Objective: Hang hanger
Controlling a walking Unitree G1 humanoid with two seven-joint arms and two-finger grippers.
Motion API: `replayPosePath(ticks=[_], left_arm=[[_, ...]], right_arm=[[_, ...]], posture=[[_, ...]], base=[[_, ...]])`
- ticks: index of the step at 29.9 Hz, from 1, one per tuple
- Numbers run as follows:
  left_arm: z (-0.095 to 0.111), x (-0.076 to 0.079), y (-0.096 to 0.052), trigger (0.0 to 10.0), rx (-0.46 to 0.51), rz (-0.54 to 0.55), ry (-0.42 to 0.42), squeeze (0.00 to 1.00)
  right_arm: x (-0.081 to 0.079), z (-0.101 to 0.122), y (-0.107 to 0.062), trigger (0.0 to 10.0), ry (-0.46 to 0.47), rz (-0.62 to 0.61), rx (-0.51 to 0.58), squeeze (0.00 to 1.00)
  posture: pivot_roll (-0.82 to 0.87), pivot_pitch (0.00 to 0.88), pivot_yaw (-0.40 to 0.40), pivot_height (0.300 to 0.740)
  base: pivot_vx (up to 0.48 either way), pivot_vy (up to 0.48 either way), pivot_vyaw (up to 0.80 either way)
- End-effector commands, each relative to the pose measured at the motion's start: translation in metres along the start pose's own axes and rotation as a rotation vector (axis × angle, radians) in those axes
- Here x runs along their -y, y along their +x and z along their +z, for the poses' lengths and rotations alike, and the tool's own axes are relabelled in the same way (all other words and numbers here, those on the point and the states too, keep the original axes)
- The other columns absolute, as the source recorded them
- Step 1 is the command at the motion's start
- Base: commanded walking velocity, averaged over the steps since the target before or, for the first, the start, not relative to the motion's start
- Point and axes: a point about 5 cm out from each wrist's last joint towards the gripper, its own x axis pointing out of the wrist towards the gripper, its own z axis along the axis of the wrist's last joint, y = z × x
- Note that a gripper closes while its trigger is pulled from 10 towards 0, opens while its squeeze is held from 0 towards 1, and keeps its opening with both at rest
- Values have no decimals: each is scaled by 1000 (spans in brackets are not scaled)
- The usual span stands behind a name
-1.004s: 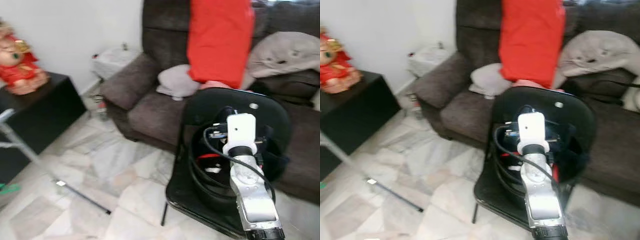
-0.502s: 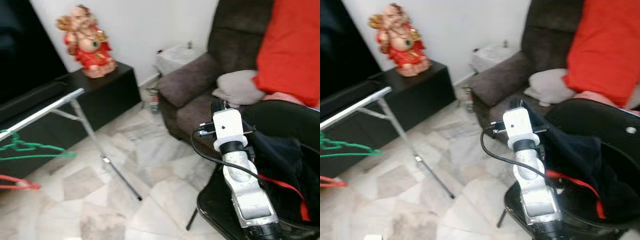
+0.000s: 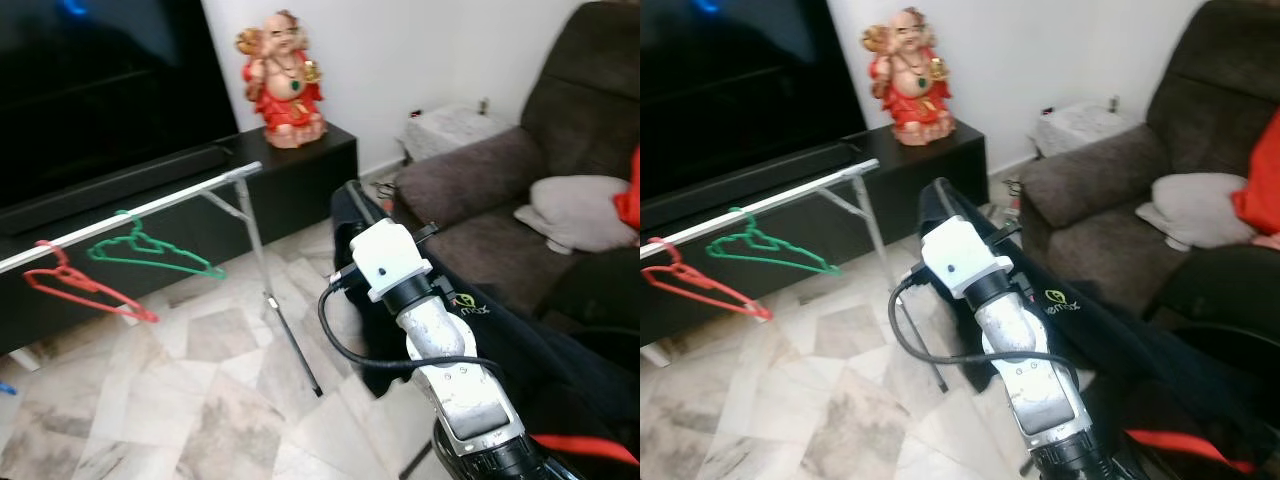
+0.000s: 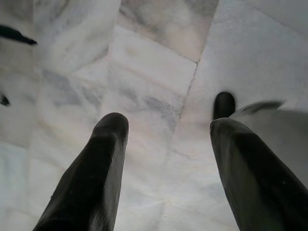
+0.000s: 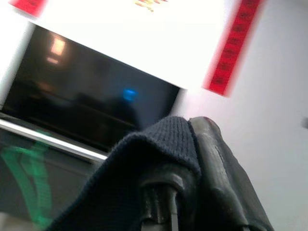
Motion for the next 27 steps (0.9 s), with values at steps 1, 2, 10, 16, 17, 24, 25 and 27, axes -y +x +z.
replayPosePath(ticks=[1,2,10,16,17,24,25,27], left_arm=[[-2,-9,-1,10000,-9,26,7,0],[-2,-9,-1,10000,-9,26,7,0],[-3,-9,-2,10000,-11,27,5,0],[-2,-9,-1,10000,-9,25,1,0],[-2,-9,-1,10000,-9,25,1,0],[-1,-9,-1,10000,-7,27,1,0],[-1,-9,-1,10000,-7,27,1,0],[-1,-8,-1,10000,-6,25,0,0]], right_arm=[[-22,31,8,10000,75,117,142,0],[-24,34,8,10000,96,135,155,0],[-35,46,0,10000,306,276,207,0],[-18,27,-4,10000,389,159,121,0],[-18,27,-4,10000,389,159,121,0],[30,-52,-37,10000,513,-300,-266,0],[30,-52,-37,10000,513,-300,-266,0],[30,-73,-53,10000,515,-347,-387,0]], posture=[[-48,44,126,740],[-48,44,126,740],[-50,55,124,740],[-42,60,123,740],[-42,60,123,740],[-41,63,120,740],[-41,63,120,740],[-39,64,117,740]], base=[[0,0,794],[0,0,794],[0,0,794],[0,0,578],[0,0,0],[0,0,0],[0,0,0],[0,0,0]])
